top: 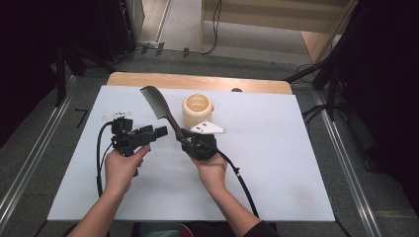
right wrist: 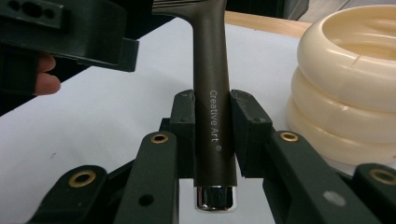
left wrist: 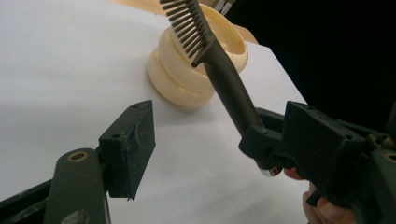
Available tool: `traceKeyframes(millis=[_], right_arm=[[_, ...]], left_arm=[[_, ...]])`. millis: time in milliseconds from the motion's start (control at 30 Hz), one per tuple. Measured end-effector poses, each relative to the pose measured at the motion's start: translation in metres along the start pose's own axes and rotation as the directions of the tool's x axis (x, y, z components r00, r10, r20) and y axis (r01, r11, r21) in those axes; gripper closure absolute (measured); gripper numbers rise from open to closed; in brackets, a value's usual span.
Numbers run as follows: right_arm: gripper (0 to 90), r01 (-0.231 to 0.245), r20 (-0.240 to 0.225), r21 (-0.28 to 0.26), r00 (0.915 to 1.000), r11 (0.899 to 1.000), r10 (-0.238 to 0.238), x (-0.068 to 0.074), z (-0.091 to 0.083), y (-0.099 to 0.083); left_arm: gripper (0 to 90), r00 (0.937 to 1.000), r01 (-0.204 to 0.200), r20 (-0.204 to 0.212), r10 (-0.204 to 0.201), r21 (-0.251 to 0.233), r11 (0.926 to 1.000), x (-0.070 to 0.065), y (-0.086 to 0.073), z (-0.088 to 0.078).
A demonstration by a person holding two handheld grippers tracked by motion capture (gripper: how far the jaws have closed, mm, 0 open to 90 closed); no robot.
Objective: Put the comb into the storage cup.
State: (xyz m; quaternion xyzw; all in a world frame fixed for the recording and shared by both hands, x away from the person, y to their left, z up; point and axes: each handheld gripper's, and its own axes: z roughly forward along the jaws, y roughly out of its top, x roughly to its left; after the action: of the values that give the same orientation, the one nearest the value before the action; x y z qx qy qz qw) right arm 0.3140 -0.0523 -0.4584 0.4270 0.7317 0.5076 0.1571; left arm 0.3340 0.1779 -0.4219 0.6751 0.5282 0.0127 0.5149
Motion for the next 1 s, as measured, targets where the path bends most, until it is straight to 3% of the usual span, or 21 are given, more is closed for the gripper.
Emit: traceKeyframes(millis=[600, 1000], right_arm=[[70.2, -0.025, -0.012, -0.013, 0.9996, 1.000, 0.025, 0.008, 0.008, 0.000], [70.2, -0.042, -0.016, -0.029, 0.9990, 0.999, 0.041, 0.014, 0.011, -0.002]], left_arm=[[28.5, 0.9993, -0.001, -0.039, 0.000, -0.039, 0.9992, -0.003, 0.005, 0.016], [33.7, 0.9975, 0.046, -0.053, -0.048, -0.031, 0.9985, -0.001, 0.006, 0.026]])
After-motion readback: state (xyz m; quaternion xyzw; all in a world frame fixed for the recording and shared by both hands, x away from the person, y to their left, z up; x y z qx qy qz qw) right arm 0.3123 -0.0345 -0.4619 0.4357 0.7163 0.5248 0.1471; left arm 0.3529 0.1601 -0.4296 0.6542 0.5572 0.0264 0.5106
